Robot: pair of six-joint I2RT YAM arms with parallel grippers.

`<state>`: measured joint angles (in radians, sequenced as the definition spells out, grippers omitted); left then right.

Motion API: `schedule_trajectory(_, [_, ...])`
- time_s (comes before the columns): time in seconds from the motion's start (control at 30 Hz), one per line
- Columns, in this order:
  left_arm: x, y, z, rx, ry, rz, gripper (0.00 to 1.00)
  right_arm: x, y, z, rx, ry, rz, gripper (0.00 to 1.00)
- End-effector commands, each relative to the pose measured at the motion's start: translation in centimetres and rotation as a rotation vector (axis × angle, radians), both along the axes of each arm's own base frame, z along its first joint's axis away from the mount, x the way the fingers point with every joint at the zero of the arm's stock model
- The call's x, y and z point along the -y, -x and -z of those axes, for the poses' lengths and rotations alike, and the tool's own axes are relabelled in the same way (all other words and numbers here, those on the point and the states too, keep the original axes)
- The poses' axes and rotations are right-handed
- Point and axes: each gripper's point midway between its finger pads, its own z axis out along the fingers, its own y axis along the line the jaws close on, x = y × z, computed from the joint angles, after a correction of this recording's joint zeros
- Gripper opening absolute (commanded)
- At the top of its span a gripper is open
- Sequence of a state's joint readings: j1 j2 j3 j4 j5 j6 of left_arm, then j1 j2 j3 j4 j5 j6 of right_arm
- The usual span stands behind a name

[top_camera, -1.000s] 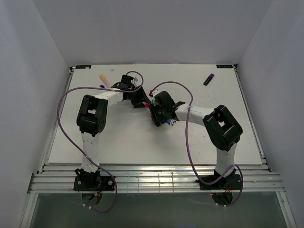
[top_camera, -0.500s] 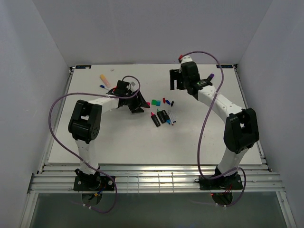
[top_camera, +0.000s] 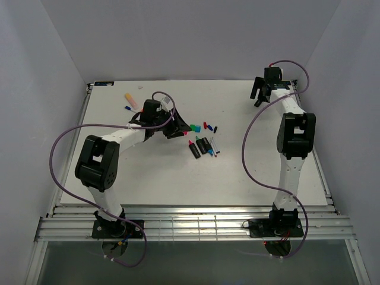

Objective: Open the pen caps

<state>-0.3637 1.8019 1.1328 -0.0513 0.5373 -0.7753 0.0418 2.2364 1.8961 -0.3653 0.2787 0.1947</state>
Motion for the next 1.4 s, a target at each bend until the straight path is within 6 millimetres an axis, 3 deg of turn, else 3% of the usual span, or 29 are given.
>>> schedule_trajectory(0.0, [1.6,0.8,-3.1,0.07,0.054,0.04,0.64,0.3,-2.3,-0.8,0.036,-0.027,0.003,0.97])
schedule_trajectory(0.03, [1.8,0.8,-3.2,0.071,0.056,0.046,0.64,0.4,-3.3,-1.6,0.065,-0.034,0.001,0.98])
schedule_trajectory(0.13, [2.6,1.0,-3.5,0.081,0.058,0.066,0.64,0.2,-4.5,1.1,0.044,-0.051,-0.003,0.98])
schedule_trajectory(0.17, [2.7,1.0,-3.3,0.076,0.057,0.068,0.64,0.2,-5.2,0.5,0.065,-0.052,-0.003,0.98])
schedule_trajectory(0.43, [2.9,1.0,-1.9,0.058,0.063,0.074,0.65,0.3,-5.7,2.9,0.059,-0.064,0.022,0.98])
schedule_trajectory(0.8, [2.9,1.1,-0.8,0.037,0.06,0.072,0.64,0.3,-5.4,5.9,-0.001,-0.059,0.014,0.81])
schedule_trajectory(1.13, [2.9,1.5,0.2,0.007,0.069,0.074,0.64,0.7,-5.4,6.1,-0.021,-0.046,0.024,0.66])
schedule_trajectory(1.37, [2.8,1.8,0.5,0.003,0.063,0.077,0.64,-1.1,-5.2,6.2,-0.029,-0.153,-0.012,0.49])
